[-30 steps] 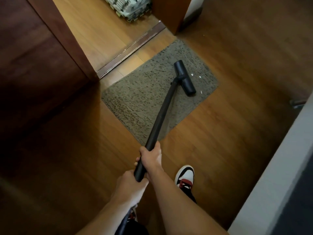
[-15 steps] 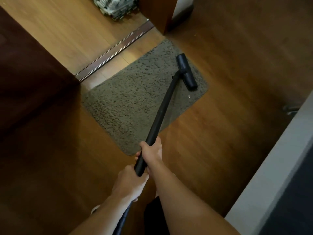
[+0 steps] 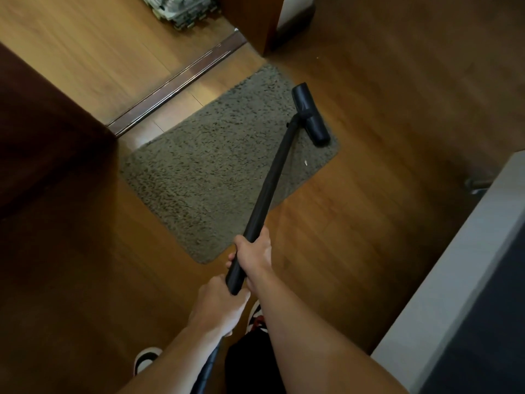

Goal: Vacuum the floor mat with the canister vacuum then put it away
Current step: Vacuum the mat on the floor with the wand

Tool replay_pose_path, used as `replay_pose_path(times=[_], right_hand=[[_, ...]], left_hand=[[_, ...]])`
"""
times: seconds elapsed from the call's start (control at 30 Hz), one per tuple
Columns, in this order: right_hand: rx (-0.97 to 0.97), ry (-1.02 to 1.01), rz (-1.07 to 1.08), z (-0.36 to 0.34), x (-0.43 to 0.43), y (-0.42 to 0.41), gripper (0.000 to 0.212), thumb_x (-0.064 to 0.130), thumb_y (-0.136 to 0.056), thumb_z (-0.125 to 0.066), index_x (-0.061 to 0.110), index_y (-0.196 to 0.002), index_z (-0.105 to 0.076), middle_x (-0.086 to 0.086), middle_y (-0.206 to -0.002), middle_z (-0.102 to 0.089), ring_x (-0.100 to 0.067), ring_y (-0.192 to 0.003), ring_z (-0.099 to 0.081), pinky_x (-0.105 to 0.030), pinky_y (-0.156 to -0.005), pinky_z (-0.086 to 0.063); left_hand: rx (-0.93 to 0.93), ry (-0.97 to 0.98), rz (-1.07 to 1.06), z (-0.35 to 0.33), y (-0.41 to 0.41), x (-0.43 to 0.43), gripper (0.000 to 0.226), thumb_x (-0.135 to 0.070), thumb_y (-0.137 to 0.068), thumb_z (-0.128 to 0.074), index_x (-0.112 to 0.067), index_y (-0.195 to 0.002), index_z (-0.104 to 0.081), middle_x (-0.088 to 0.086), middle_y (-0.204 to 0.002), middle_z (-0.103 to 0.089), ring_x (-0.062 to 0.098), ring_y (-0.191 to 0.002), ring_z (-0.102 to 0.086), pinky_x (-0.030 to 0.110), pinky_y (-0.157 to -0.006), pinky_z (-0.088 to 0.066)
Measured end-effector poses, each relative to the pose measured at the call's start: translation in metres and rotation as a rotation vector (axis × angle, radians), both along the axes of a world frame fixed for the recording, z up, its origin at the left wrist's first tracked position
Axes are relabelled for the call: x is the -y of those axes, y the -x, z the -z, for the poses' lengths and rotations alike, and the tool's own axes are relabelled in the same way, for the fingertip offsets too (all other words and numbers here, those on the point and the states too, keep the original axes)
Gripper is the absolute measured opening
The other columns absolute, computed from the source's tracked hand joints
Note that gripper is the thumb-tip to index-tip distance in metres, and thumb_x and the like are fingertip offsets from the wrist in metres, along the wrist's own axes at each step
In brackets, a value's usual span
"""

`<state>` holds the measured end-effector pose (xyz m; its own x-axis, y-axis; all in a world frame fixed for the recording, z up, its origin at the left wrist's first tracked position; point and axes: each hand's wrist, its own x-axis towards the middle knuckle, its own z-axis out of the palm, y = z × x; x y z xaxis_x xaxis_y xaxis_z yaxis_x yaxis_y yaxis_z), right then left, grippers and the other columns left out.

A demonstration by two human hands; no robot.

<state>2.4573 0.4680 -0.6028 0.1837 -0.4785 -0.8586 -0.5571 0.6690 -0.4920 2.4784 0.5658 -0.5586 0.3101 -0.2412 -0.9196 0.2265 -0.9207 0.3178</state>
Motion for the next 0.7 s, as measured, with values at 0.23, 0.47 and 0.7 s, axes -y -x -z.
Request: replay_pose_path(times=[0.23, 0.47, 0.7], right_hand=[[-0.017, -0.001, -0.015, -0.005, -0.034, 0.005, 0.042, 0.011, -0.099, -0.056, 0.024, -0.135, -0.037, -0.007, -0.074, -0.056, -0.015, -0.048, -0.057, -0.03, -0.051, -0.054], [-0.014, -0.001, 0.019, -0.006, -0.064, 0.002, 0.036, 0.009, -0.098, -0.056, 0.021, -0.128, -0.038, -0.012, -0.075, -0.056, -0.015, -0.046, -0.057, -0.031, -0.051, -0.054], [-0.013, -0.02, 0.018, -0.004, -0.092, 0.007, 0.032, 0.008, -0.098, -0.055, 0.024, -0.121, -0.04, -0.016, -0.084, -0.056, -0.018, -0.052, -0.058, -0.032, -0.051, -0.055]], left_hand=[[-0.007, -0.012, 0.029, -0.003, 0.002, -0.035, 0.017, -0.028, -0.091, -0.063, -0.012, -0.083, -0.061, 0.006, -0.057, -0.058, 0.018, -0.039, -0.053, 0.025, -0.042, -0.048], [0.017, -0.012, 0.055, -0.007, -0.001, -0.064, 0.017, -0.032, -0.091, -0.063, -0.015, -0.086, -0.061, 0.005, -0.06, -0.06, 0.016, -0.038, -0.054, 0.024, -0.042, -0.048], [0.009, -0.027, 0.05, -0.005, 0.004, -0.092, 0.016, -0.03, -0.09, -0.065, -0.015, -0.087, -0.061, 0.005, -0.062, -0.061, 0.015, -0.039, -0.055, 0.024, -0.042, -0.048]])
